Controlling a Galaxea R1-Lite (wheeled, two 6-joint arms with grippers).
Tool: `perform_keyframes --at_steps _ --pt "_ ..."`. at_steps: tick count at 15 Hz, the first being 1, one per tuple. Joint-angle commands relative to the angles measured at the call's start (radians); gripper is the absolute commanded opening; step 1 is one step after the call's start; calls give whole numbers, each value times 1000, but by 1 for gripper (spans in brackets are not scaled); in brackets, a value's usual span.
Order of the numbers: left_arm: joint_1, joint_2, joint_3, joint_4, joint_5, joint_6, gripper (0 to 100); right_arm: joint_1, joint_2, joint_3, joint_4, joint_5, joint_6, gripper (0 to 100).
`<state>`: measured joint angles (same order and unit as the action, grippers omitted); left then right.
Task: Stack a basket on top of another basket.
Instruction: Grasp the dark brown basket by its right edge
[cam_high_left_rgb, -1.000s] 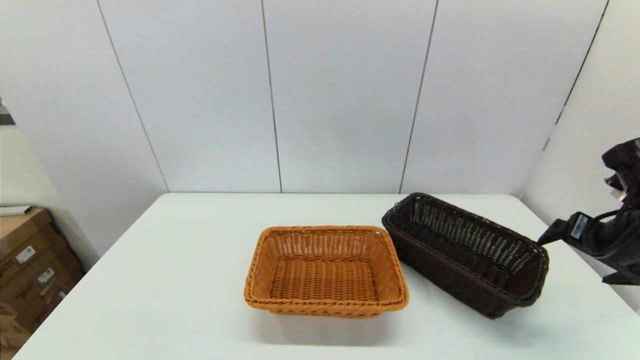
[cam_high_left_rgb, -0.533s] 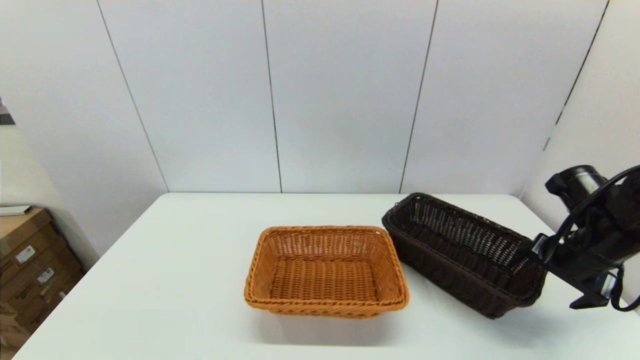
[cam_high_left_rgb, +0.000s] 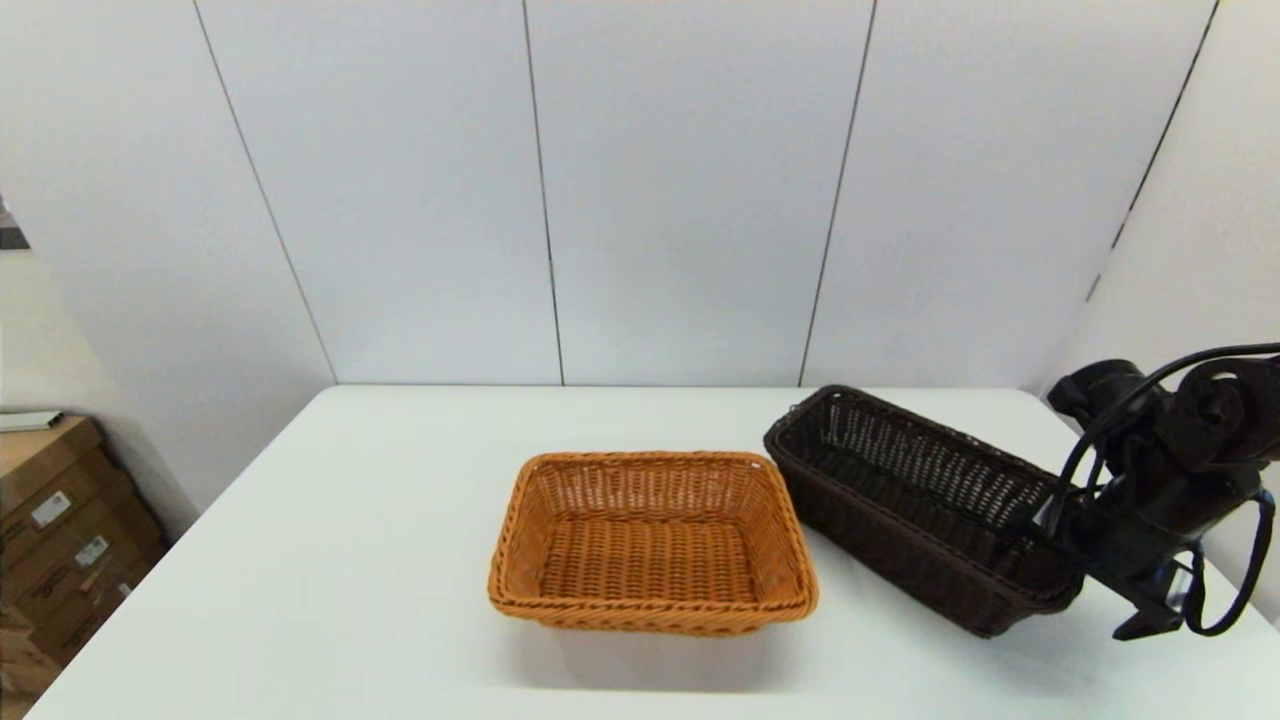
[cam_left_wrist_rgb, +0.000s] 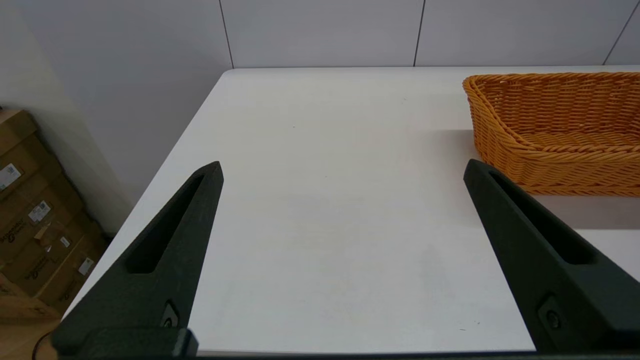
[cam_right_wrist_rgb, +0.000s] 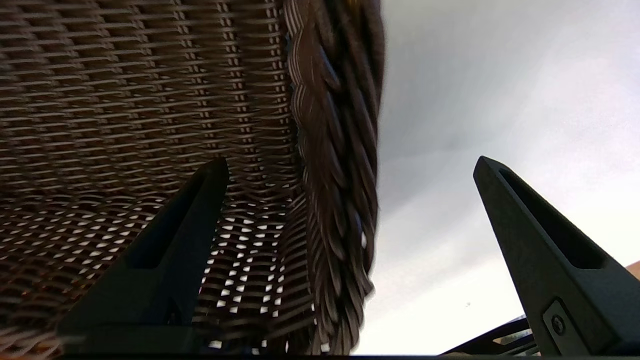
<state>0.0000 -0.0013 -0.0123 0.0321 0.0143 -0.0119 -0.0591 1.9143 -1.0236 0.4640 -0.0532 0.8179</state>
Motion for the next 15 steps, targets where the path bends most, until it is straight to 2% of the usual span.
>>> perform_keyframes --at_steps 1,7,8,15 --pt "0 0 0 0 0 0 100 -19 62 -24 -1 24 4 100" --pt "0 0 0 0 0 0 100 -31 91 -32 -15 30 6 100" --pt "0 0 0 0 1 0 100 -31 89 -32 -15 30 6 0" --pt "0 0 0 0 1 0 100 -47 91 -32 -22 29 4 0"
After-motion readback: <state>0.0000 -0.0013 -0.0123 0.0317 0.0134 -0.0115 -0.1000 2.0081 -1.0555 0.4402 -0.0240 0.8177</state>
